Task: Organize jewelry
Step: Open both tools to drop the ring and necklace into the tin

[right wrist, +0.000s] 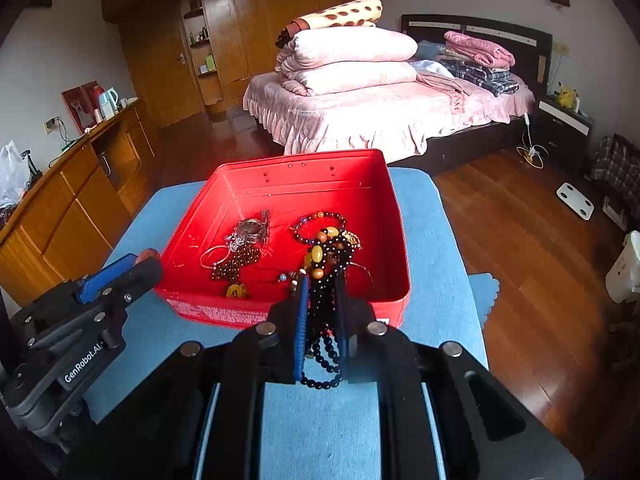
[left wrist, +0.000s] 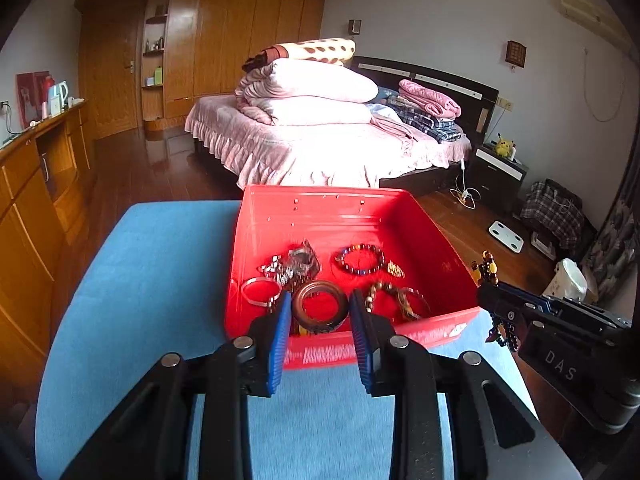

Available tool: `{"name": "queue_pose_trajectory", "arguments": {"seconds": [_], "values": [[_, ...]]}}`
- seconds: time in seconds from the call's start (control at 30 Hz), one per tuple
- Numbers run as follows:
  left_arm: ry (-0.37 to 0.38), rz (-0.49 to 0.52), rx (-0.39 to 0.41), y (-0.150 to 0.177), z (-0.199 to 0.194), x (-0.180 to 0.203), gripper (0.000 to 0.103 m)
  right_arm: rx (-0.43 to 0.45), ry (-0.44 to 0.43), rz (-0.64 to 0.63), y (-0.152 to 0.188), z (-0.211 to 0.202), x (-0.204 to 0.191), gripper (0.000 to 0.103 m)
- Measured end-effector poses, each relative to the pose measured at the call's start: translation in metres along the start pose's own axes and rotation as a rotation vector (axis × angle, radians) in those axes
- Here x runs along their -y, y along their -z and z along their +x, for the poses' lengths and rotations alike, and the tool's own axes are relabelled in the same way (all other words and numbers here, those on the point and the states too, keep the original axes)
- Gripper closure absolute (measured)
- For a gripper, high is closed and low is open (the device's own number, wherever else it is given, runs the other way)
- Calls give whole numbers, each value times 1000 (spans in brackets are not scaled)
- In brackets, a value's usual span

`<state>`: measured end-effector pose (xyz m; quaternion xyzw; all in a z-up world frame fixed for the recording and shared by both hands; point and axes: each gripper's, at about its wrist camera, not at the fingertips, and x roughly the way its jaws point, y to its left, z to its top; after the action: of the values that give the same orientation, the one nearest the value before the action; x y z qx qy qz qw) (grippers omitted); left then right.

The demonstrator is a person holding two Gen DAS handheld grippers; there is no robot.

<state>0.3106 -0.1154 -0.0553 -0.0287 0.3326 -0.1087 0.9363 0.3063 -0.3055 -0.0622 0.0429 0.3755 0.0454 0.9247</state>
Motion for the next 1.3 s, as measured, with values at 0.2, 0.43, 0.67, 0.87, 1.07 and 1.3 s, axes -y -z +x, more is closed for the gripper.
{"name": "queue_pose_trajectory", "arguments": {"seconds": [0.2,0.43,0.67,0.87,1.07,1.3], "values": [[-21,8,0,-31,30,4,74,-7,13,-9,-26,22,1,91],[-46,22,-34,-51,66,5,74,-52,24,-8,-46,58,5,91],[-42,28,-110,-53,105,11,74,-127,21,2,-51,98,10,91],[-58,43,-149,-50,127,14,71,-159,32,5,-52,116,14,88],[-60,38,-137,-51,122,8,50,-123,48,17,-54,112,20,76],[-81,18,-79,-55,101,1,32,-64,53,27,-52,92,24,70]]}}
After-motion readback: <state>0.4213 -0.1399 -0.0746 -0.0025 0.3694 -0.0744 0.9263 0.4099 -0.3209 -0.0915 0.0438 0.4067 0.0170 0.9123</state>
